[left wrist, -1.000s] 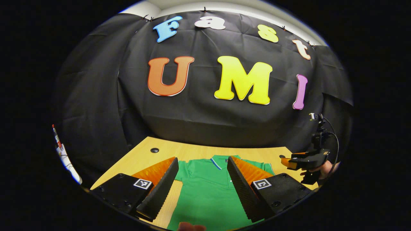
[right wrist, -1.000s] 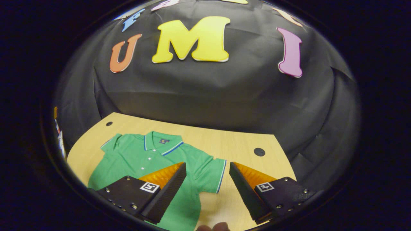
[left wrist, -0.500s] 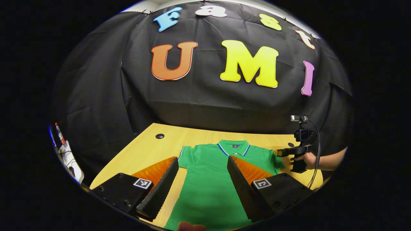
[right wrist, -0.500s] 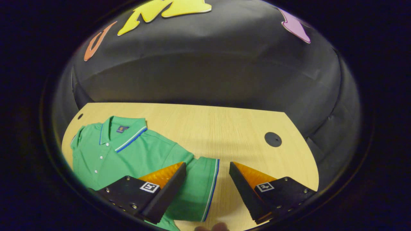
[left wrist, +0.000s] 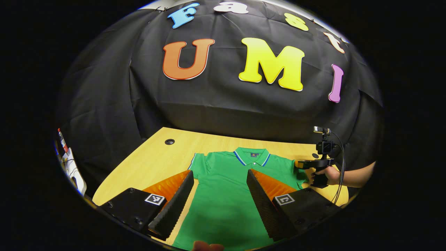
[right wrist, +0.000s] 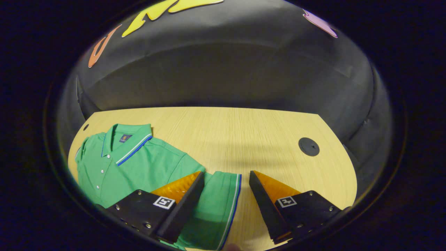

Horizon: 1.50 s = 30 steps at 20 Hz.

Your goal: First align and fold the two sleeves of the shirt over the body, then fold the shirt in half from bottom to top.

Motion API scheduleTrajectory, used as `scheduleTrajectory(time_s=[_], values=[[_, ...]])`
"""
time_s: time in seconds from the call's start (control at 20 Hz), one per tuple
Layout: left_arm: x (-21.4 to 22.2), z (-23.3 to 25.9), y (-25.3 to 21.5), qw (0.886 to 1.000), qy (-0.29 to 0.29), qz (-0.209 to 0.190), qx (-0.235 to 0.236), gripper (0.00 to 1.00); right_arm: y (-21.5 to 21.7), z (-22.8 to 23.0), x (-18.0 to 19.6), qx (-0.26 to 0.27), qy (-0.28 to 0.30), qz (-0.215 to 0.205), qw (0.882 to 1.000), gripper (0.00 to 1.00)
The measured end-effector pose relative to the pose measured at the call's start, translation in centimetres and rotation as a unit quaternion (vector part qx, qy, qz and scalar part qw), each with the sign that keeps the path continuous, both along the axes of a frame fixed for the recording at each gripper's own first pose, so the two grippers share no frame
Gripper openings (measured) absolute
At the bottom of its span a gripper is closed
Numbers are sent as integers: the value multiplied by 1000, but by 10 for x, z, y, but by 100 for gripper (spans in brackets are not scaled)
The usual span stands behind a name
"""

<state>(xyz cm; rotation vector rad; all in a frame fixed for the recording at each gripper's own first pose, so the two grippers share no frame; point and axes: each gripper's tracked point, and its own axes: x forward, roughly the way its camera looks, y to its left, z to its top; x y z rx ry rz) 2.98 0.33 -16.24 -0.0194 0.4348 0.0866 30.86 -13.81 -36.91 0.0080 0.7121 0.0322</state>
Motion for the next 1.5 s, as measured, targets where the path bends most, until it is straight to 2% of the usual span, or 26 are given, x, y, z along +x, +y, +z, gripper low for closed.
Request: scheduleTrajectory(time_s=[0.05, 0.15, 0.2, 0.25, 0.3, 0.35, 0.4, 0.45, 0.6, 0.95, 1.15, 1.25, 1.5], values=[[1, -1, -1, 1000, 2, -2, -3, 98, 0, 1, 2, -5, -3, 4, 1000, 83], [6, -4, -2, 1000, 2, -4, -5, 98, -2, 0, -2, -5, -4, 6, 1000, 46], [8, -4, -1, 1000, 1, -3, -4, 98, -5, 0, -1, -8, -8, 4, 1000, 52], [8, -4, 0, 1000, 1, -2, -4, 98, -5, 2, -2, -9, -8, 4, 1000, 31], [7, -4, 2, 1000, 2, -2, -3, 98, -7, 2, -1, -22, -12, 4, 1000, 31], [5, -3, 4, 1000, 2, -1, -2, 98, -5, 1, -2, -31, -7, 6, 999, 13], [5, -3, 5, 1000, 1, -1, -1, 98, -5, 3, 1, -38, -14, 9, 999, 13], [5, -2, 6, 1000, 0, -1, 1, 98, -3, 4, -4, -39, -7, 12, 999, 4], [3, 0, 12, 1000, -4, 1, 5, 98, 1, 15, -6, -38, -11, 14, 999, 3], [1, 7, 20, 1000, -21, 3, -3, 98, 23, 70, -16, -39, -45, 11, 998, 4], [-5, 17, 31, 999, -43, 8, -12, 98, 40, 91, -26, -59, -34, 7, 998, 3], [-9, 21, 41, 998, -55, 17, -22, 98, 53, 101, -32, -56, -18, 1, 998, 3], [-19, 23, 81, 995, -80, 48, -32, 98, 88, 126, -33, -70, -23, 6, 997, 3]])
